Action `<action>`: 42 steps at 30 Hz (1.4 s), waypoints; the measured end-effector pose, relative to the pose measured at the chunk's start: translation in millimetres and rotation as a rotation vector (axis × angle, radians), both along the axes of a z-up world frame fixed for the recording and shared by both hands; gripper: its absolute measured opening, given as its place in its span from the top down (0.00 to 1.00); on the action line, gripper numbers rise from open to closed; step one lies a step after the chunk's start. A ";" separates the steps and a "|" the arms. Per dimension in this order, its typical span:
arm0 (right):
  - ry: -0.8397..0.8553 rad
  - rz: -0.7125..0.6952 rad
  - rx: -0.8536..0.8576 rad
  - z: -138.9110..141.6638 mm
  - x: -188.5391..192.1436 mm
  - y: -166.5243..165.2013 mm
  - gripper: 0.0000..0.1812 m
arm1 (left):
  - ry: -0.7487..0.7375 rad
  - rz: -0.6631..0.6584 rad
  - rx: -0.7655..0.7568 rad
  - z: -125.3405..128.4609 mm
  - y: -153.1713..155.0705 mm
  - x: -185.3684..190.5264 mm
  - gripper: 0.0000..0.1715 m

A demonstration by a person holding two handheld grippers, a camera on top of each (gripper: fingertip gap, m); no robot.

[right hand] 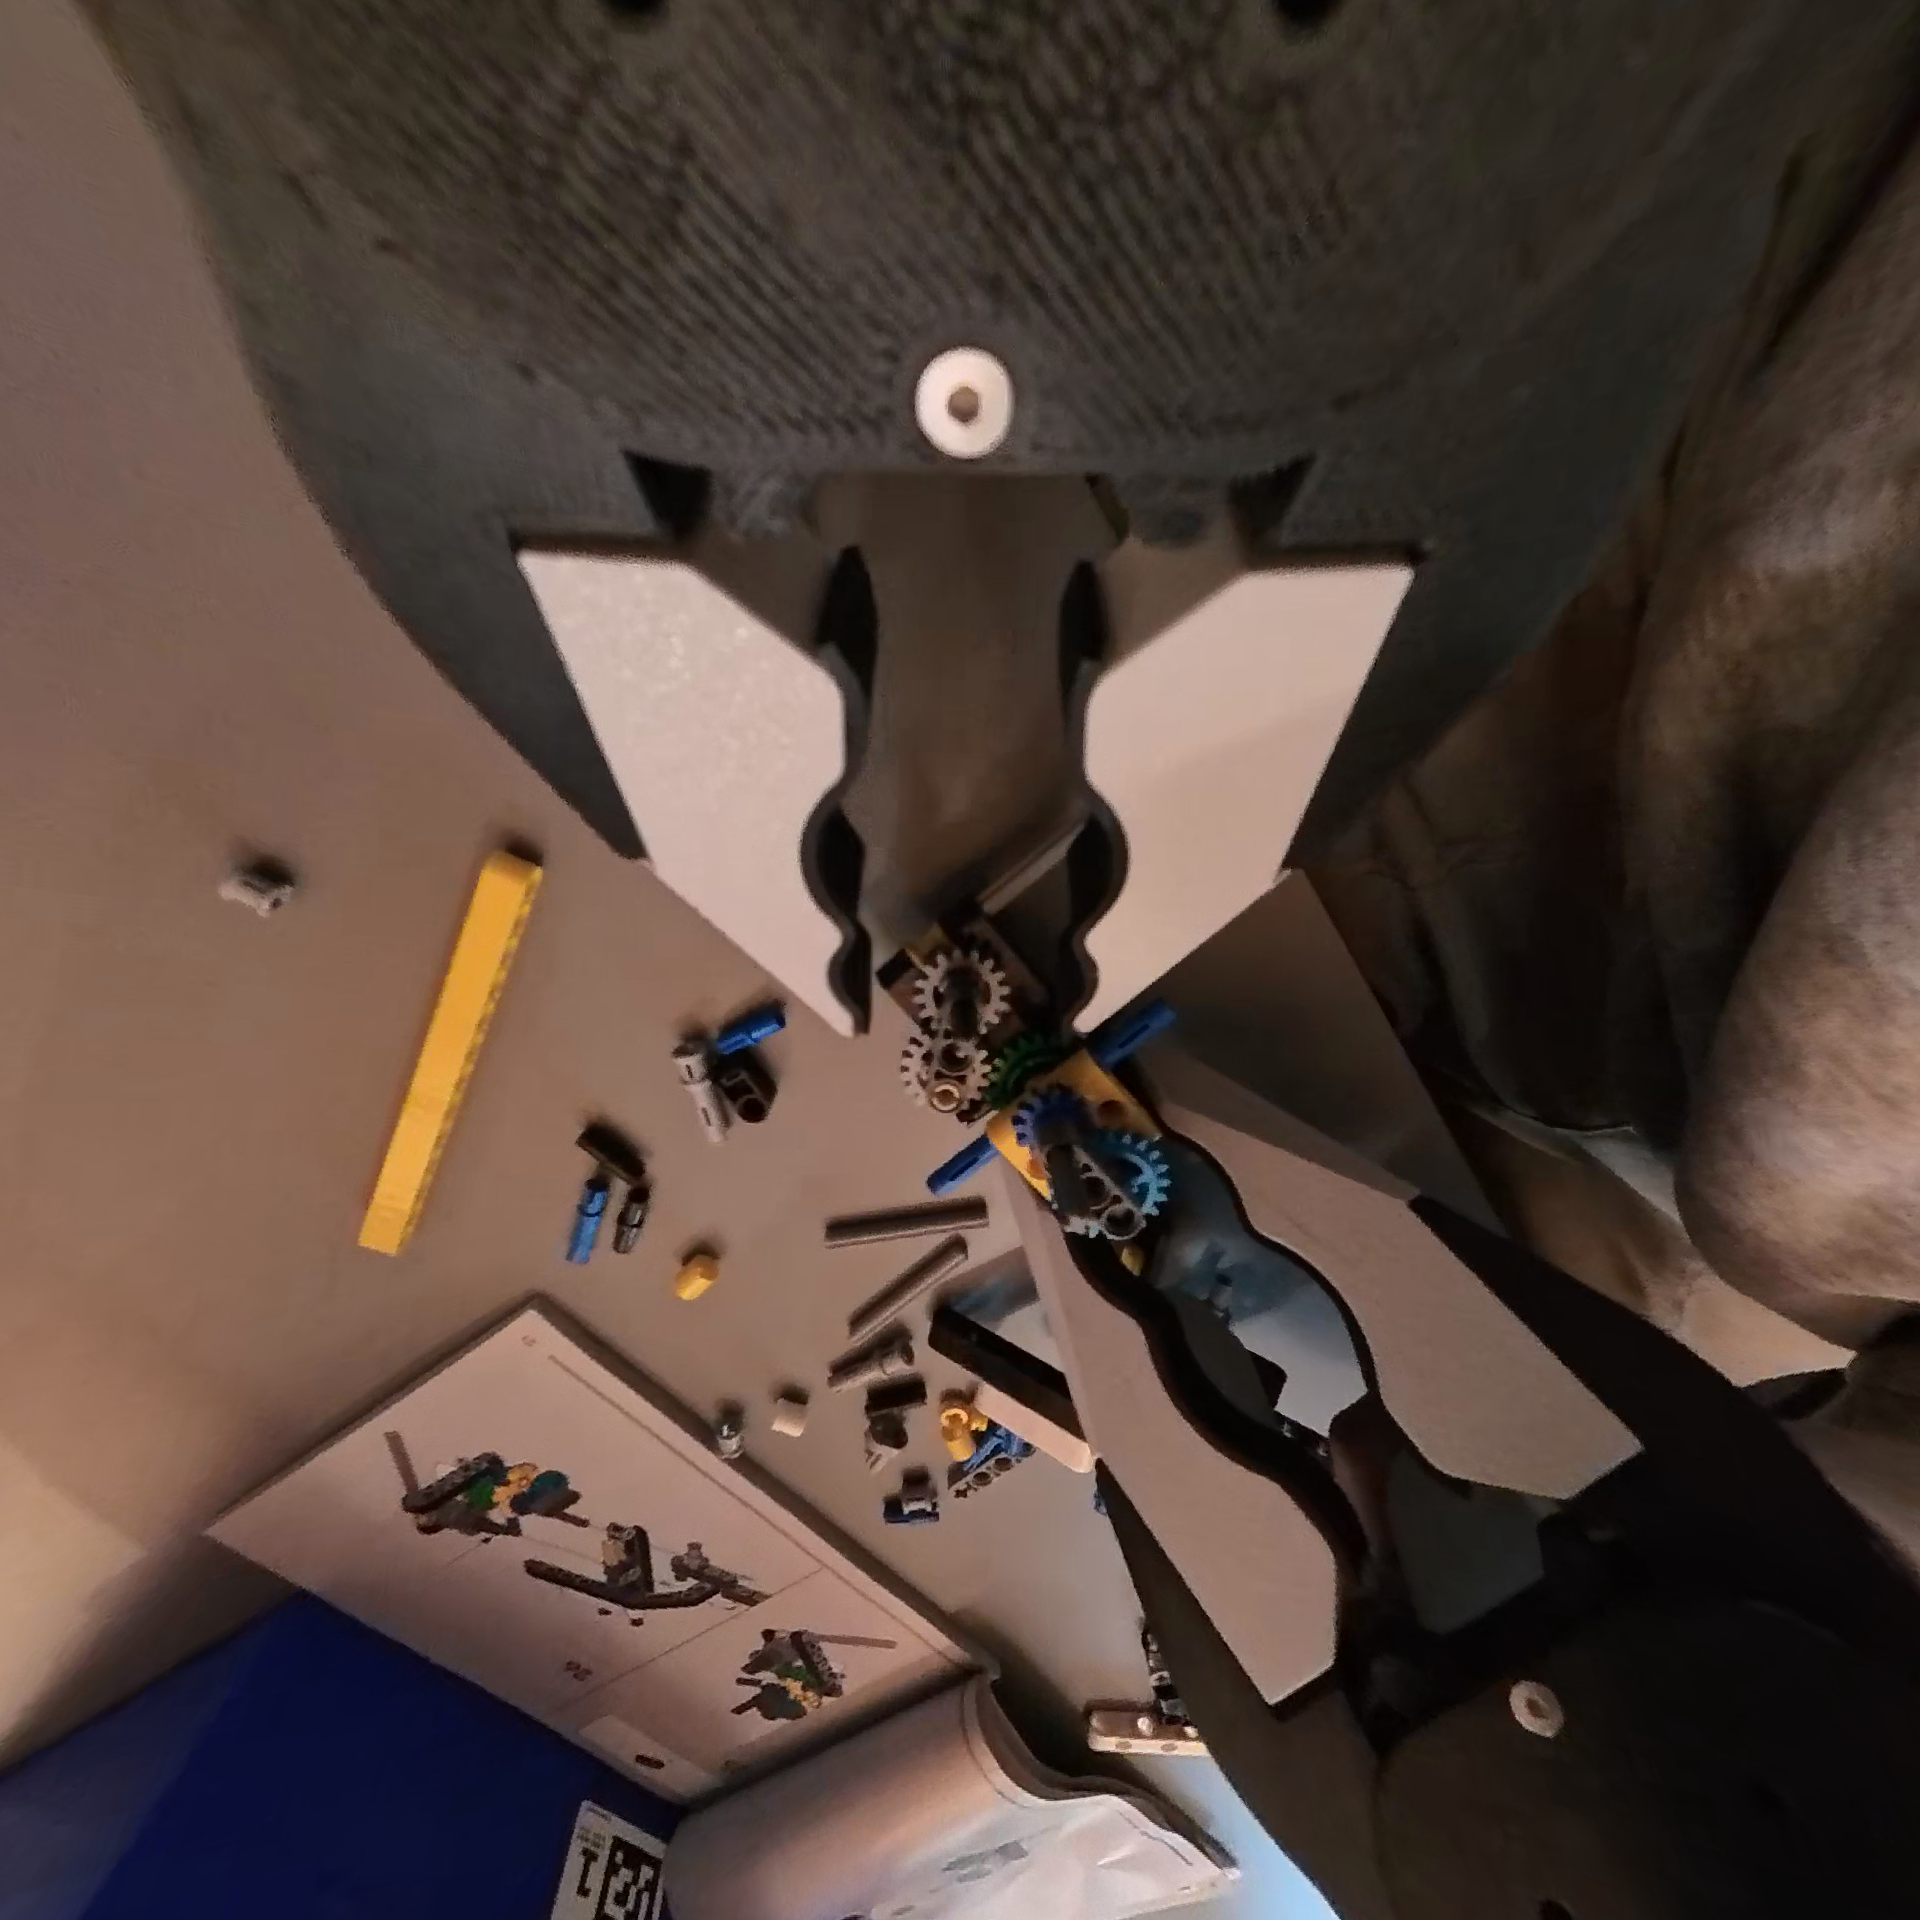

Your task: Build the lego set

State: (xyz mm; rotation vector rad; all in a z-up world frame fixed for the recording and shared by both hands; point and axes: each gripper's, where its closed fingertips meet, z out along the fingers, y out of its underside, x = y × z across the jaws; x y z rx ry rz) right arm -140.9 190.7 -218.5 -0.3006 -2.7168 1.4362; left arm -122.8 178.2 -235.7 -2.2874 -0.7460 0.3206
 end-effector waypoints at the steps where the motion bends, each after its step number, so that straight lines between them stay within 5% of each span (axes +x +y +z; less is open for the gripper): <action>1: 0.004 -0.001 -0.001 0.1 -0.3 0.0 0.81 | 0.000 -0.001 0.000 0.0 0.0 0.0 0.86; 42: 0.031 0.071 -0.009 1.2 8.4 -0.2 0.89 | -0.011 -0.049 0.009 -0.4 0.4 4.2 0.86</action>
